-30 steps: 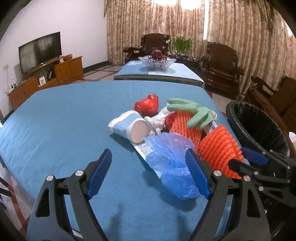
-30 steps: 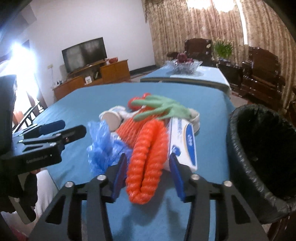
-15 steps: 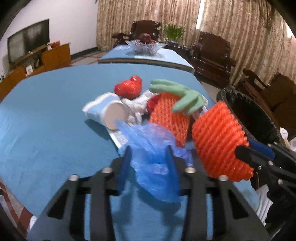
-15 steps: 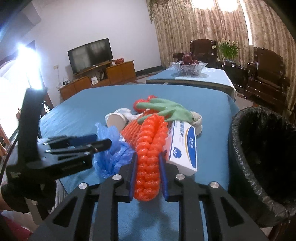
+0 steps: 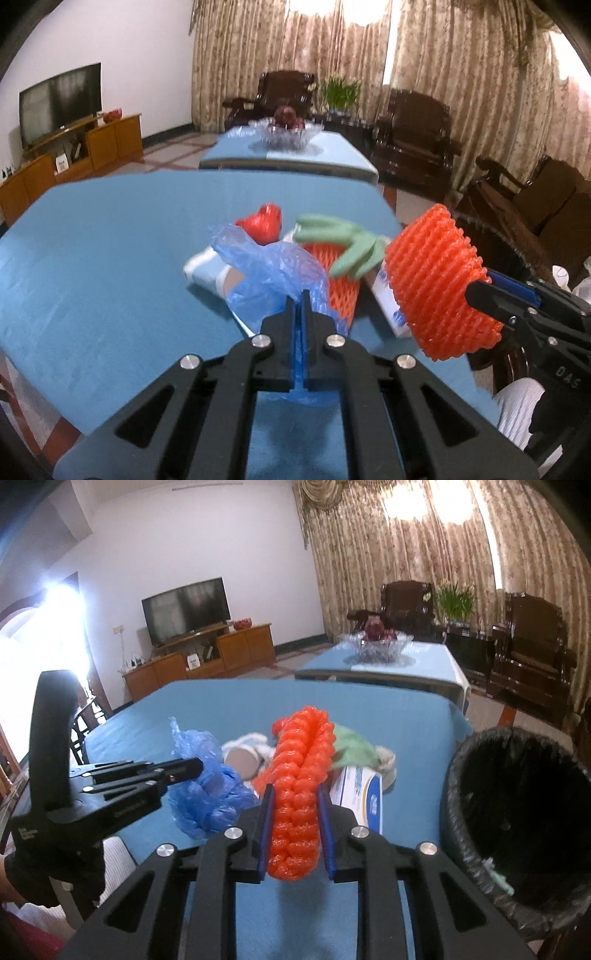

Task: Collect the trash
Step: 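Move both grippers over the bin and release the foam net and blue bag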

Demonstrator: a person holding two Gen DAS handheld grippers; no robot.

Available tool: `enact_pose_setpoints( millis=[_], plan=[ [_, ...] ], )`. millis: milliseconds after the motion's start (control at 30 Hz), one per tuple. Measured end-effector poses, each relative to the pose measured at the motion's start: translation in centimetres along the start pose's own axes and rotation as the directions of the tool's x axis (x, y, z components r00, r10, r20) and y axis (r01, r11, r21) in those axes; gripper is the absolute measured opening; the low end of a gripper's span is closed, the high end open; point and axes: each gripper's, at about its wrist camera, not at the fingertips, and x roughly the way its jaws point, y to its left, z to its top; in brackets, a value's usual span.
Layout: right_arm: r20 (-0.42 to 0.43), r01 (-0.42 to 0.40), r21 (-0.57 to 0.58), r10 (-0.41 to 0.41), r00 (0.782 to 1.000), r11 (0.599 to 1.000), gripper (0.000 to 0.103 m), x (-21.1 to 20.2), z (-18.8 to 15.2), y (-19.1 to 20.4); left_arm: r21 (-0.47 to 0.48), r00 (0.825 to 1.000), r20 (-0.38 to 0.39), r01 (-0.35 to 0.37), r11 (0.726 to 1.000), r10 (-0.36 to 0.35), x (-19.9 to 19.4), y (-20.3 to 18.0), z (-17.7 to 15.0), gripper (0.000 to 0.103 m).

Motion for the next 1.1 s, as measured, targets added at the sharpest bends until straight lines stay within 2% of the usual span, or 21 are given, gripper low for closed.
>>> enact_pose_setpoints(
  millis=[300,533,833,1100],
  plan=[
    [0.058,0.055,0.014,-0.056,0.997,0.998,0.022,-2.0,2.0,-1.8,0.041,0.995,0.08,0.056,0.998,-0.059,-1.9,-3.1,3.2,0.001],
    [0.096,0.153,0.04,-0.156,0.983,0.987,0.022,-3.9,3.3,-5.4,0.083,0.985,0.109,0.128,0.988,-0.137,-0.7,-6.5,5.1,0.001],
    [0.105,0.302,0.1,-0.312,0.944,0.948,0.022,-5.9,4.0,-11.8,0.131,0.958,0.121,0.246,0.96,-0.262,2.9,-12.8,7.4,0.001],
    [0.075,0.404,0.157,-0.419,0.905,0.901,0.022,-7.0,3.1,-17.5,0.161,0.931,0.094,0.336,0.928,-0.353,6.8,-18.5,8.5,0.001]
  ],
)
